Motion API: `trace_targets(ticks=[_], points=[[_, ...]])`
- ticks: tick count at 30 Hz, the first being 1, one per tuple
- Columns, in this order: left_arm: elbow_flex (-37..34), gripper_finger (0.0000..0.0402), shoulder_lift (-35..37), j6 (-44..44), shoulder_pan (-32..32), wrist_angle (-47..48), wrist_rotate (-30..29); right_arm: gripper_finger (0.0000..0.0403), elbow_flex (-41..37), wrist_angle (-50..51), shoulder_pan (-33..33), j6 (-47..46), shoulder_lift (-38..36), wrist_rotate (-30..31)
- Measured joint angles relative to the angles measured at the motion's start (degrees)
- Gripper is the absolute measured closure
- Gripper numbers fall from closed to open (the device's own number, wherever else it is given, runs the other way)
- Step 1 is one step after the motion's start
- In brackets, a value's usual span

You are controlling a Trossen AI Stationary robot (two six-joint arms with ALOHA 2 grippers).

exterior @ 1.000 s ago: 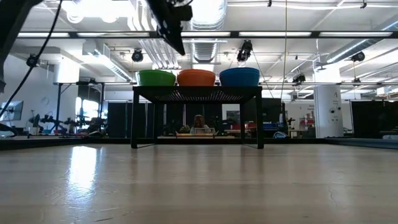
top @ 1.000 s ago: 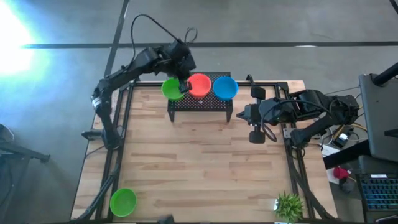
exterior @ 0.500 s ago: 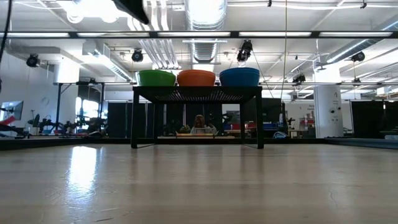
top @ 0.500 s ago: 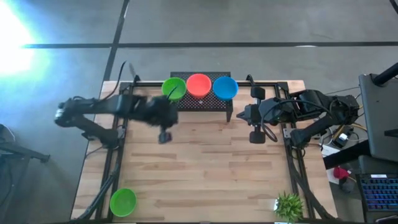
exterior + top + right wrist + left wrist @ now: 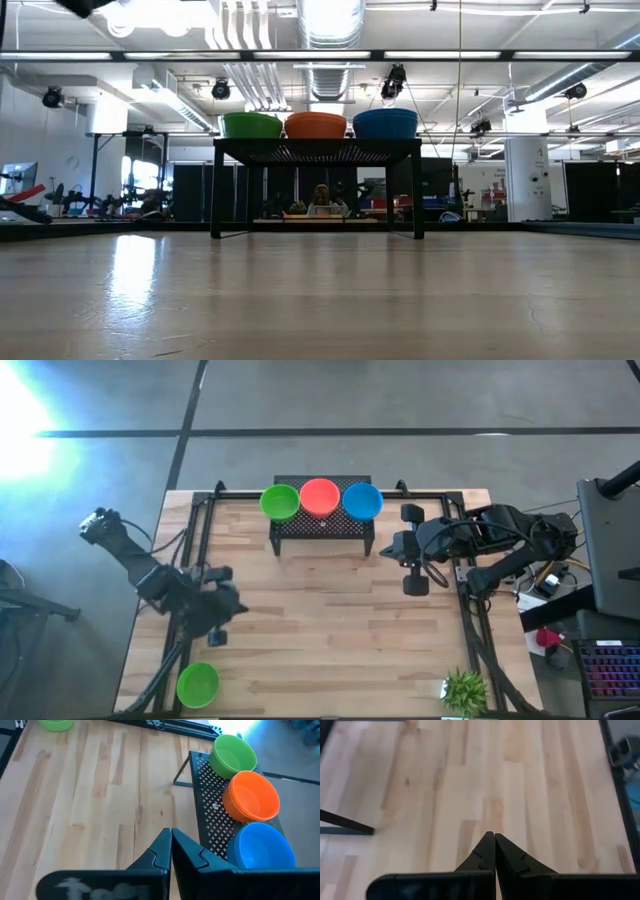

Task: Pick & Place Mini bowls
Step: Stack the green bowl on the green bowls on the shelf

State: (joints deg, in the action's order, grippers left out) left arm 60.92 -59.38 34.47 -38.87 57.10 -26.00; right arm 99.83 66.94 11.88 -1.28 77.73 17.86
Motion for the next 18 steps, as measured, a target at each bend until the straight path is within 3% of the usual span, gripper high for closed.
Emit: trace_targets(ticks=[7,18], points=[[-2.4,0.0402,-2.1,3.7,-5.5,0.5,1.0,0.0394,0.0,0.0,0.0,1.1,0.0,-0.2],[-4.1,0.0402,-5.0,3.0,-6.3,4.6,8.3,0.0394,0.0,0.0,0.0,-0.3,0.0,-0.3]])
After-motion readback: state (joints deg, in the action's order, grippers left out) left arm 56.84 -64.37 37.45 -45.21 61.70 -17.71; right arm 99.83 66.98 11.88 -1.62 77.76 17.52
